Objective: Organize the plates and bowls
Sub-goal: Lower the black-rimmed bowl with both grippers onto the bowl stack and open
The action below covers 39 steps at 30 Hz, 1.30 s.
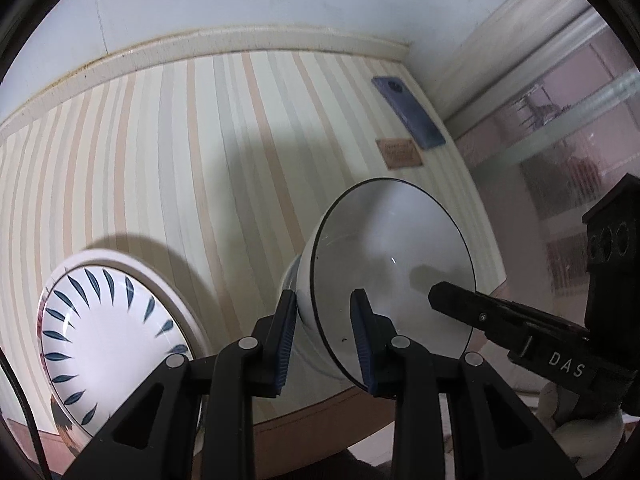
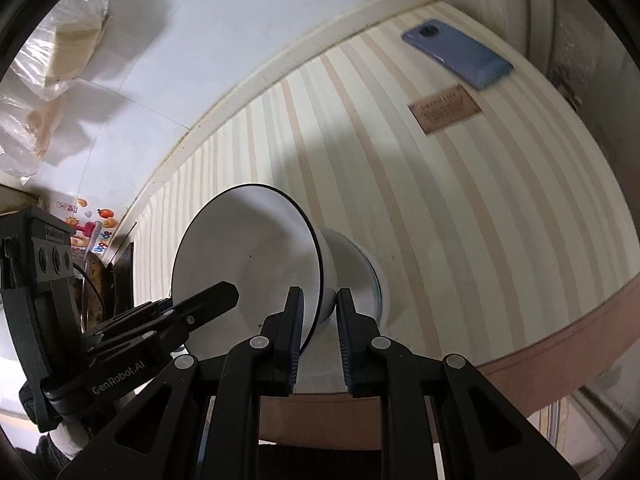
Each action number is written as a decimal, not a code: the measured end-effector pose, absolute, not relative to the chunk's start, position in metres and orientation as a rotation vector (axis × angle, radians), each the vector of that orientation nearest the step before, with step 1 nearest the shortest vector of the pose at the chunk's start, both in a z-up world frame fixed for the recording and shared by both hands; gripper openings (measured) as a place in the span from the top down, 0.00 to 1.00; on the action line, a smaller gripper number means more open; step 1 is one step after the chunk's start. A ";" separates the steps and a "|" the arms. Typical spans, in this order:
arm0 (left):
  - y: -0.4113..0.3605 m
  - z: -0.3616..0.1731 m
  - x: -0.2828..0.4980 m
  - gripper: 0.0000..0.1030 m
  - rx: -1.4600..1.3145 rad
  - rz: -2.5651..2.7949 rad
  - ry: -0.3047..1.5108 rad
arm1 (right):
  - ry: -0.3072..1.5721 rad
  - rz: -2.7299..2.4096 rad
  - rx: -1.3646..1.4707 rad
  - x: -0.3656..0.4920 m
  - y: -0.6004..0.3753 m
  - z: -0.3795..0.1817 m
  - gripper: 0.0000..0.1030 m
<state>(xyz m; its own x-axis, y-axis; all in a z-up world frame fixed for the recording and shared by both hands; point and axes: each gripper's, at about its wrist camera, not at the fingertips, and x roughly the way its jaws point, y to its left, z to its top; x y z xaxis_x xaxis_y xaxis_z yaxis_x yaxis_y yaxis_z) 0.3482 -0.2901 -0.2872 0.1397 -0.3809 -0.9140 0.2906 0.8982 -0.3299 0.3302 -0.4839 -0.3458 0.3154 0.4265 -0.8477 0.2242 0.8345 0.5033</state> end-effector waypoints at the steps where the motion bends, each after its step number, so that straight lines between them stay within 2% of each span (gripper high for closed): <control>1: -0.291 -0.291 0.346 0.76 -0.071 -0.485 1.353 | 1.268 0.142 0.612 0.329 -0.484 -0.349 0.82; 12: -0.306 -0.310 0.339 0.76 0.031 -0.476 1.383 | 1.309 0.120 0.602 0.325 -0.484 -0.370 0.82; 31: -0.312 -0.313 0.343 0.76 0.079 -0.458 1.407 | 1.365 0.087 0.534 0.328 -0.477 -0.364 0.80; 39: -0.305 -0.298 0.337 0.75 0.099 -0.437 1.390 | 1.353 0.064 0.524 0.321 -0.480 -0.350 0.79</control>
<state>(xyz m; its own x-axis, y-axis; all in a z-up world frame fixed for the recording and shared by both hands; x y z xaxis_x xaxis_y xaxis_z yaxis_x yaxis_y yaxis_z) 0.3372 -0.3045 -0.2978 0.1140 -0.2399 -0.9641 0.3551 0.9162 -0.1860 0.3210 -0.4803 -0.3498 0.2327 0.3400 -0.9112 0.2531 0.8834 0.3943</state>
